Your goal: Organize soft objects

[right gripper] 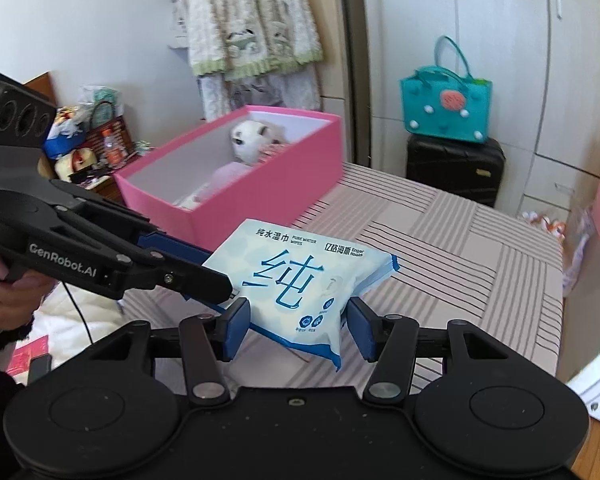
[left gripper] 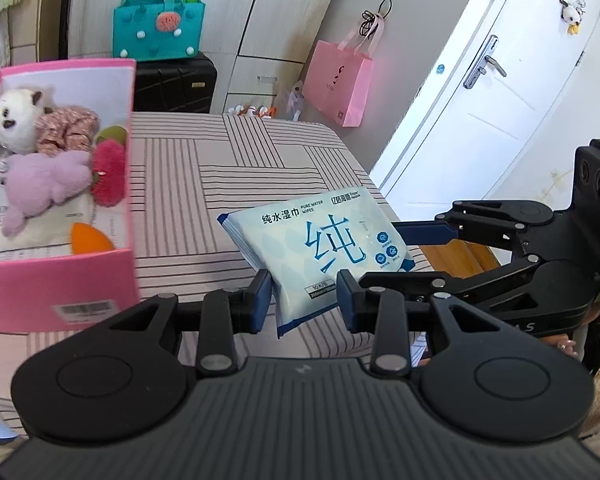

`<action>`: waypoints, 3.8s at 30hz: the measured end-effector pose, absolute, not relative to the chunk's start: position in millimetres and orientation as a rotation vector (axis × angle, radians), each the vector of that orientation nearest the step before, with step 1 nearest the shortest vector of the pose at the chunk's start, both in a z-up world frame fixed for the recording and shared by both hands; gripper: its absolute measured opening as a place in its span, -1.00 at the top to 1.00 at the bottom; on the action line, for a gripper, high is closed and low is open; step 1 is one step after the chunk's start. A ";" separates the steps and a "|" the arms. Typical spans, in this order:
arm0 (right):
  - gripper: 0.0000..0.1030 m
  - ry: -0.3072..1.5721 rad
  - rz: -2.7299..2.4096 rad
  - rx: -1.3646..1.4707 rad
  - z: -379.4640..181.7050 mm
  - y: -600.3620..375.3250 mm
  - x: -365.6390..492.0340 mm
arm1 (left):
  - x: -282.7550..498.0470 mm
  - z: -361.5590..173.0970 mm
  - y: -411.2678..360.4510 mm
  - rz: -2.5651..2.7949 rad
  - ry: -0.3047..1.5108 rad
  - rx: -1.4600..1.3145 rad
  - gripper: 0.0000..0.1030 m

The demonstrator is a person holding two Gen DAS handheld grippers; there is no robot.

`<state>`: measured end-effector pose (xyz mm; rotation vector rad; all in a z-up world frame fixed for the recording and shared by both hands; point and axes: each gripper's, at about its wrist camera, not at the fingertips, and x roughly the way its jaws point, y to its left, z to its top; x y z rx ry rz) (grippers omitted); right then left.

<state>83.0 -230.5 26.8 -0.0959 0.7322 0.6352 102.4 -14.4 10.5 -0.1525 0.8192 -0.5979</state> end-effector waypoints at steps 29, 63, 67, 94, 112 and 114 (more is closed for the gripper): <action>-0.20 0.629 0.845 -0.227 72.2 -125.1 81.6 | 62.5 58.8 91.9 -0.439 0.645 -0.143 0.33; -0.01 0.647 0.726 -0.444 15.2 -14.3 231.7 | 223.7 1.0 148.0 -0.184 0.739 -0.209 0.34; -0.01 0.672 0.697 -0.483 8.7 -10.6 237.1 | 228.0 -4.5 144.6 -0.190 0.763 -0.193 0.34; -0.03 0.639 0.709 -0.229 51.5 -74.3 189.9 | 164.2 34.0 134.0 -0.236 0.662 -0.127 0.34; -0.24 0.493 0.683 -0.204 99.3 -118.8 106.1 | 82.6 72.1 113.9 -0.280 0.547 -0.039 0.20; -0.27 0.483 0.674 -0.195 101.5 -124.7 99.0 | 76.1 74.3 110.1 -0.286 0.538 -0.029 0.17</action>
